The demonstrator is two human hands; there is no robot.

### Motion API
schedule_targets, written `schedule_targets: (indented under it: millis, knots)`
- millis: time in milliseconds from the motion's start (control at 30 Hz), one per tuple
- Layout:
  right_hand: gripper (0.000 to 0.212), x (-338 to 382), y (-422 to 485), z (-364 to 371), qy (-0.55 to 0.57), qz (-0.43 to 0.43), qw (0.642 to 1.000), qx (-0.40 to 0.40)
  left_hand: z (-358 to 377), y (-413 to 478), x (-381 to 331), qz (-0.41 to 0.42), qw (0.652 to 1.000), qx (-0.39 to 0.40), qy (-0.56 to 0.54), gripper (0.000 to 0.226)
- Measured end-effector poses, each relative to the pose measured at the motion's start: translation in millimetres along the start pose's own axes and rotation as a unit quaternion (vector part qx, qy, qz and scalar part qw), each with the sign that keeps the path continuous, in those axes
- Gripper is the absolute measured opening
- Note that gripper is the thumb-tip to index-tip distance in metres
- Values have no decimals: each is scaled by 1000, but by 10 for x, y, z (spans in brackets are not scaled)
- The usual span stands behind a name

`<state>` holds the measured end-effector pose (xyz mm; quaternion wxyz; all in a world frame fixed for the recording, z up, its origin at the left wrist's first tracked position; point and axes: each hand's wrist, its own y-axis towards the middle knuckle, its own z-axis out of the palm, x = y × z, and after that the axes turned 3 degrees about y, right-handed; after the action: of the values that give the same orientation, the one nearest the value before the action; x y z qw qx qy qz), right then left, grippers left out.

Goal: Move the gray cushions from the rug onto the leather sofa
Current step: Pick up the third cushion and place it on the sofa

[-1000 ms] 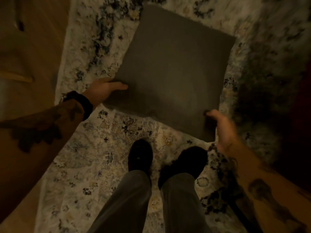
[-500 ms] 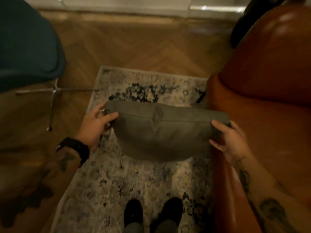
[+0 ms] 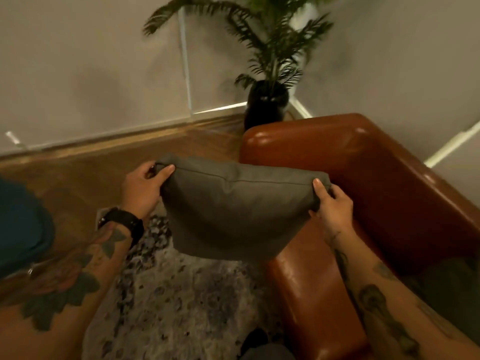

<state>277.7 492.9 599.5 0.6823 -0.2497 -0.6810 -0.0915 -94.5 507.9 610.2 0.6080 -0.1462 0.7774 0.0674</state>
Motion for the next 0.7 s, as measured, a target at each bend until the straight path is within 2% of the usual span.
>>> schedule_targets:
  millis: [67, 133, 267, 367, 567, 700]
  knots:
    - [37, 120, 85, -335, 28, -3, 998, -54, 368, 154, -315, 32, 999, 31, 11, 28]
    - [33, 125, 191, -611, 38, 0, 994, -99, 718, 297, -521, 47, 997, 53, 31, 19]
    - [47, 42, 528, -1253, 30, 9, 981, -191, 1681, 525, -761, 73, 987, 129, 70, 25]
    - [47, -69, 841, -1730, 38, 24, 967, -249, 2543, 648, -834, 66, 978, 183, 74, 17]
    - [48, -278, 1423, -2642, 32, 79, 946, -313, 4183, 751, -923, 50, 952, 285, 104, 36]
    - [37, -255, 1736, -3058, 36, 97, 933, -346, 4954, 768, -1011, 59, 944, 302, 122, 38]
